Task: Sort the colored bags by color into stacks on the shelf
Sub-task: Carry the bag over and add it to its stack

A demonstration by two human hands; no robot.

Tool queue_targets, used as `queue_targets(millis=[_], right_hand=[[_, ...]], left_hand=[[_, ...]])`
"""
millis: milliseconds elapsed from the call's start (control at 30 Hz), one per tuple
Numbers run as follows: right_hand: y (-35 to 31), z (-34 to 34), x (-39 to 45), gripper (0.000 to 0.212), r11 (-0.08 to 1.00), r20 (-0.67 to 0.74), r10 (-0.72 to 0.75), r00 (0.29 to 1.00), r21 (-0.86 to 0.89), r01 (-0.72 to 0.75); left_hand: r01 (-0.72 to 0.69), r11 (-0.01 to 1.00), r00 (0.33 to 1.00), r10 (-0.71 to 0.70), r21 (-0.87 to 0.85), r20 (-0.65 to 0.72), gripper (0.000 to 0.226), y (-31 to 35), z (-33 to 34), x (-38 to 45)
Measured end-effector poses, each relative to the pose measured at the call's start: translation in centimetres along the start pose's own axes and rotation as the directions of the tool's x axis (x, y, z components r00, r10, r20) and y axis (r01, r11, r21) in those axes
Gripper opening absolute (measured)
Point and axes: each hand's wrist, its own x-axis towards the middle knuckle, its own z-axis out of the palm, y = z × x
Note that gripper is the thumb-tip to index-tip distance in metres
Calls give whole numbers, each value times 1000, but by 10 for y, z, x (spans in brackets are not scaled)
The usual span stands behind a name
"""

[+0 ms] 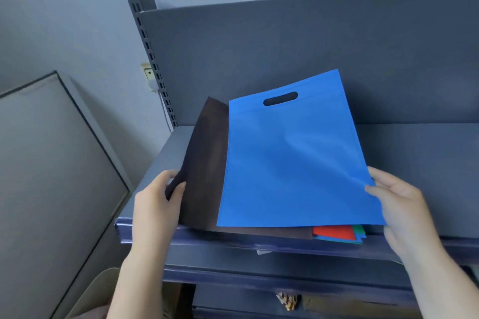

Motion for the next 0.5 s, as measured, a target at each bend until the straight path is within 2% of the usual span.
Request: queue_targets(millis=[100,200,367,500], right_hand=[[-5,3,-11,56,994,127,26,992,99,-38],[-10,3,-24,48,982,235,40,971,169,-81],[-13,-3,-48,40,953,397,95,913,230,-199],[-13,0,-74,37,930,551,122,825,227,-289]], left_hand=[[62,988,992,-77,-140,-103,20,4,-22,-24],[148,953,955,-208,-263,-214,19,5,-41,-57],[197,872,844,-384,-449,-374,29,12,-66,-129],[162,828,720,-472,-537,-509,26,19,-87,-184]])
